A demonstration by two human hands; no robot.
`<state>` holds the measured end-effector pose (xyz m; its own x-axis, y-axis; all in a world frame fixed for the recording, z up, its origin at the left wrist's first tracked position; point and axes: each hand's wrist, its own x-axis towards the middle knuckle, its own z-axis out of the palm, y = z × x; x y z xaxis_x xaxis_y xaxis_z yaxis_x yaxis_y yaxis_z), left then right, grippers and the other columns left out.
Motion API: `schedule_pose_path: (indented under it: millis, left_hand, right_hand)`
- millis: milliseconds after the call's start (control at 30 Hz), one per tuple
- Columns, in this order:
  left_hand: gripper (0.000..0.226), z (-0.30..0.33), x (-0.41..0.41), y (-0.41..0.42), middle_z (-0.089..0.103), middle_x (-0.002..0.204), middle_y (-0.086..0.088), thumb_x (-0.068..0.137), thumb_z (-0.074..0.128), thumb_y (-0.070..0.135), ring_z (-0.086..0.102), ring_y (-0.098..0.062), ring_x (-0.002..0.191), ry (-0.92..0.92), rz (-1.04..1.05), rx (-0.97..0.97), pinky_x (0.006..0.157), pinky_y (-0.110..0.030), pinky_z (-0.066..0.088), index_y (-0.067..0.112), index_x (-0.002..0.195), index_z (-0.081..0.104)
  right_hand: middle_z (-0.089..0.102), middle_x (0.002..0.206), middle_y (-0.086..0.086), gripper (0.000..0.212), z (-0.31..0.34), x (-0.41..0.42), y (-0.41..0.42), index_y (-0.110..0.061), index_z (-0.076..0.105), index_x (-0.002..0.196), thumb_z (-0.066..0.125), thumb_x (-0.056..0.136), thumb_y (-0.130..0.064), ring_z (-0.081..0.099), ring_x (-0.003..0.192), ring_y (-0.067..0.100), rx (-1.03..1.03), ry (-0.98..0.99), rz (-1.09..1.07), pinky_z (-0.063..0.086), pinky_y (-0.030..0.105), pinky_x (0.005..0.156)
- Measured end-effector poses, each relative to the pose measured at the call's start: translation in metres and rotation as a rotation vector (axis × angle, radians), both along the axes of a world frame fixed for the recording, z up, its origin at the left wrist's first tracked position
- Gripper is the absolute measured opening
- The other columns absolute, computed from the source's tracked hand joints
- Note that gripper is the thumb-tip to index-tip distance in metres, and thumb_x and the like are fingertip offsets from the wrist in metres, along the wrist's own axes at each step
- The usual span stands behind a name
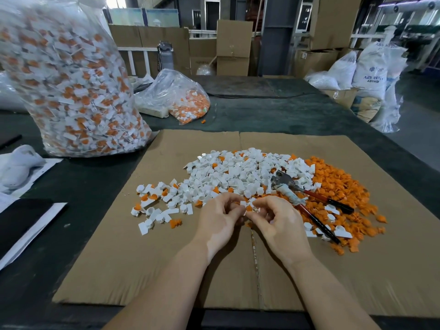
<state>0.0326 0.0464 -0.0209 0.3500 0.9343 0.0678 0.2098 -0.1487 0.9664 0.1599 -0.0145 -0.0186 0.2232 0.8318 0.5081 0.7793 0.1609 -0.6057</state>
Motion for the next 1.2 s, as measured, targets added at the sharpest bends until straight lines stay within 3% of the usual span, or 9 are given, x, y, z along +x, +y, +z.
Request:
schedule_pose_path:
  millis: [67, 133, 267, 467, 667, 767, 933, 1100, 1200]
  left_hand:
    - [0.015, 0.0001, -0.0003, -0.0002, 0.060, 0.063, -0.004, 0.089, 0.060, 0.006, 0.062, -0.014, 0.063, -0.010, -0.009, 0.001, 0.073, -0.032, 0.053, 0.015, 0.100, 0.065]
    - [0.018, 0.0014, -0.0009, -0.0008, 0.064, 0.070, -0.008, 0.089, 0.060, 0.008, 0.064, -0.013, 0.066, 0.018, -0.012, 0.026, 0.072, -0.026, 0.053, 0.019, 0.103, 0.066]
    - [0.019, 0.0040, -0.0015, -0.0023, 0.067, 0.072, -0.005, 0.089, 0.061, 0.010, 0.063, -0.008, 0.065, 0.048, -0.018, 0.063, 0.066, -0.017, 0.049, 0.027, 0.095, 0.066]
    - [0.015, 0.0061, -0.0013, -0.0033, 0.069, 0.081, -0.010, 0.089, 0.061, 0.014, 0.066, -0.021, 0.079, 0.068, -0.026, 0.070, 0.077, -0.034, 0.053, 0.026, 0.097, 0.066]
    - [0.011, 0.0060, -0.0009, -0.0032, 0.067, 0.080, -0.012, 0.088, 0.063, 0.017, 0.063, -0.021, 0.076, 0.072, -0.025, 0.080, 0.074, -0.033, 0.050, 0.024, 0.096, 0.067]
    - [0.009, 0.0052, -0.0003, -0.0025, 0.066, 0.079, -0.014, 0.087, 0.066, 0.018, 0.058, -0.016, 0.069, 0.049, -0.033, 0.063, 0.068, -0.028, 0.046, 0.025, 0.092, 0.067]
    - [0.015, 0.0030, 0.0001, -0.0006, 0.061, 0.071, -0.004, 0.085, 0.068, 0.018, 0.050, -0.005, 0.060, 0.050, -0.029, 0.083, 0.055, -0.010, 0.037, 0.032, 0.085, 0.064]
    - [0.013, 0.0012, 0.0000, 0.0016, 0.058, 0.068, -0.001, 0.085, 0.068, 0.016, 0.049, -0.002, 0.057, 0.051, -0.017, 0.086, 0.054, -0.008, 0.036, 0.028, 0.088, 0.066]
    - [0.013, 0.0010, 0.0015, 0.0028, 0.056, 0.063, 0.002, 0.084, 0.069, 0.012, 0.049, 0.000, 0.054, -0.009, 0.003, 0.033, 0.056, -0.008, 0.037, 0.025, 0.087, 0.067]
  right_hand:
    - [0.055, 0.074, -0.005, 0.028, 0.0004, 0.0005, -0.0005, -0.011, 0.068, 0.103, 0.075, 0.076, -0.010, 0.051, 0.074, 0.010, 0.018, -0.019, 0.027, 0.046, 0.024, 0.069]
    - [0.054, 0.077, -0.008, 0.032, 0.0017, 0.0003, -0.0012, -0.011, 0.068, 0.108, 0.074, 0.077, -0.006, 0.050, 0.077, 0.009, 0.033, -0.050, 0.066, 0.046, 0.025, 0.071]
    - [0.058, 0.080, -0.004, 0.025, 0.0018, 0.0014, -0.0011, -0.011, 0.071, 0.103, 0.071, 0.079, -0.005, 0.052, 0.082, 0.011, 0.032, -0.060, 0.075, 0.048, 0.028, 0.076]
    - [0.061, 0.083, 0.000, 0.020, 0.0029, 0.0008, -0.0013, -0.007, 0.071, 0.099, 0.070, 0.080, -0.005, 0.055, 0.085, 0.014, 0.020, -0.074, 0.068, 0.049, 0.032, 0.079]
    - [0.062, 0.085, 0.002, 0.019, 0.0036, 0.0007, -0.0009, -0.007, 0.071, 0.099, 0.069, 0.080, -0.005, 0.055, 0.086, 0.015, 0.020, -0.079, 0.071, 0.050, 0.033, 0.079]
    - [0.061, 0.086, 0.001, 0.019, 0.0030, 0.0009, -0.0005, -0.007, 0.071, 0.099, 0.070, 0.080, -0.005, 0.054, 0.086, 0.014, 0.016, -0.080, 0.068, 0.049, 0.032, 0.079]
    - [0.063, 0.085, 0.002, 0.019, 0.0018, 0.0011, -0.0007, -0.007, 0.071, 0.097, 0.072, 0.078, -0.005, 0.056, 0.086, 0.014, 0.036, -0.093, 0.060, 0.048, 0.028, 0.078]
    - [0.062, 0.085, -0.002, 0.022, 0.0015, 0.0009, -0.0008, -0.011, 0.070, 0.101, 0.073, 0.079, -0.011, 0.054, 0.084, 0.012, 0.034, -0.099, 0.060, 0.049, 0.027, 0.075]
    - [0.064, 0.093, 0.002, 0.026, 0.0042, 0.0028, -0.0001, -0.009, 0.068, 0.105, 0.071, 0.081, -0.018, 0.058, 0.093, 0.017, 0.047, -0.125, -0.014, 0.047, 0.031, 0.084]
